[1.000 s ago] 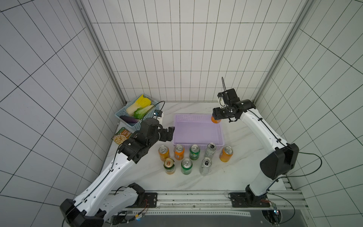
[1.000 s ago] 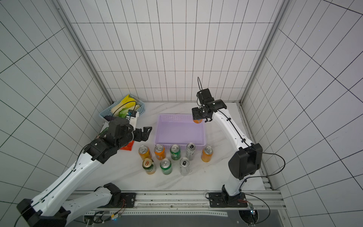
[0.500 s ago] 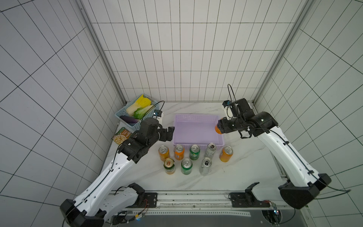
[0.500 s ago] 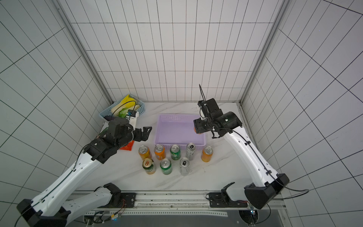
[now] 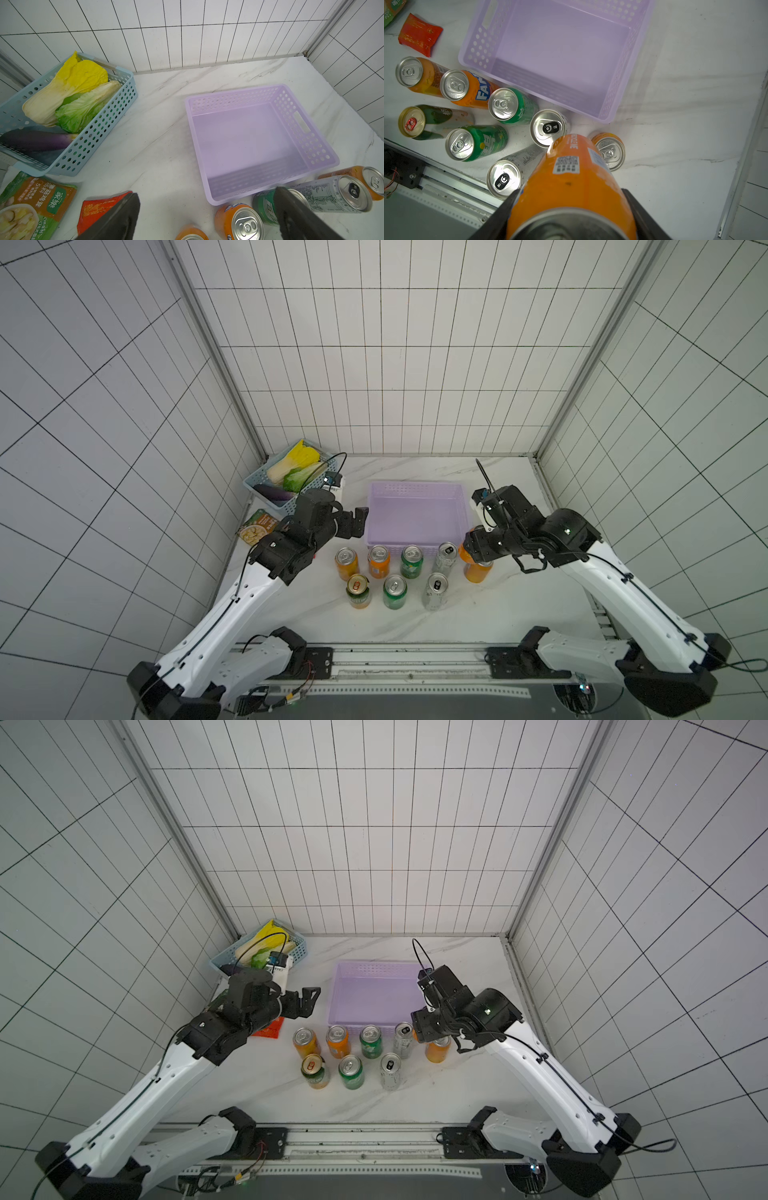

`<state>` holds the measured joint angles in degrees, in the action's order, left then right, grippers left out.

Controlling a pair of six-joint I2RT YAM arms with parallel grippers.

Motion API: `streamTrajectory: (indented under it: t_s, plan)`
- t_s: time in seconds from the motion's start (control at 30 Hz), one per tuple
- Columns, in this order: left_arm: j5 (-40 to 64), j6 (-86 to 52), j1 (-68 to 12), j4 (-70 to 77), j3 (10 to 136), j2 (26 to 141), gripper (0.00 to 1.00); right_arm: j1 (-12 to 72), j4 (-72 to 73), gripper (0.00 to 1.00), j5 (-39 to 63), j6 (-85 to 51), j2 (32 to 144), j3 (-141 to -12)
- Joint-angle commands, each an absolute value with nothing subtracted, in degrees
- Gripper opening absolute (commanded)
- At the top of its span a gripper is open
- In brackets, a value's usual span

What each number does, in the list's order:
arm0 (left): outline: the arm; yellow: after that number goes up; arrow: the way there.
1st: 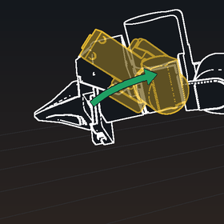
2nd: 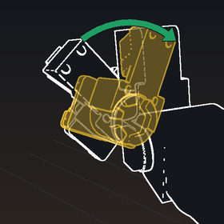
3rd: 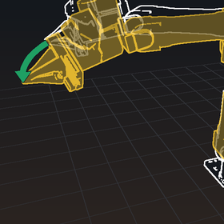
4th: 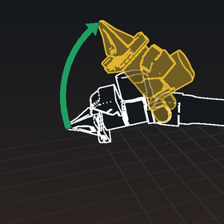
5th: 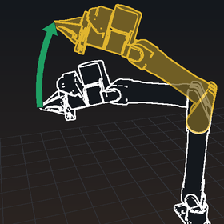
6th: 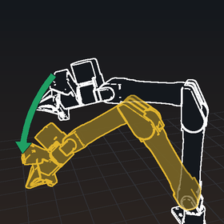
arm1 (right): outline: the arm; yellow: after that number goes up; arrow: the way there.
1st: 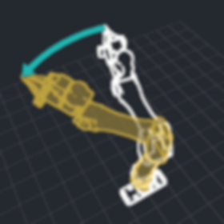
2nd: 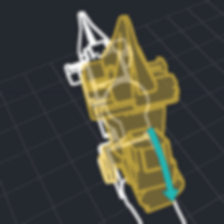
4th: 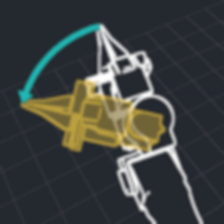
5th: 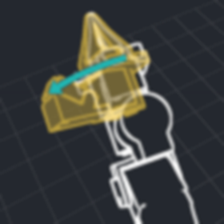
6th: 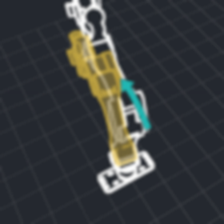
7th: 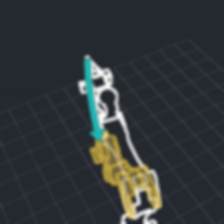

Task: Take out the drinks from the basket
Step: Pick up the drink from the basket, then place the drink at the center of the board.

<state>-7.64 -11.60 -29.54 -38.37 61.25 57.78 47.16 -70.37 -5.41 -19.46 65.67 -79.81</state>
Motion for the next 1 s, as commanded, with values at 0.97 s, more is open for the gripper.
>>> streamTrajectory:
  t_s: [0.97]
  plan:
    - [-7.26, -11.87, -28.92, -37.31, 61.01, 57.73, 0.98, 51.24, -47.60, 0.60, -2.20, -30.86, 57.56, -44.81]
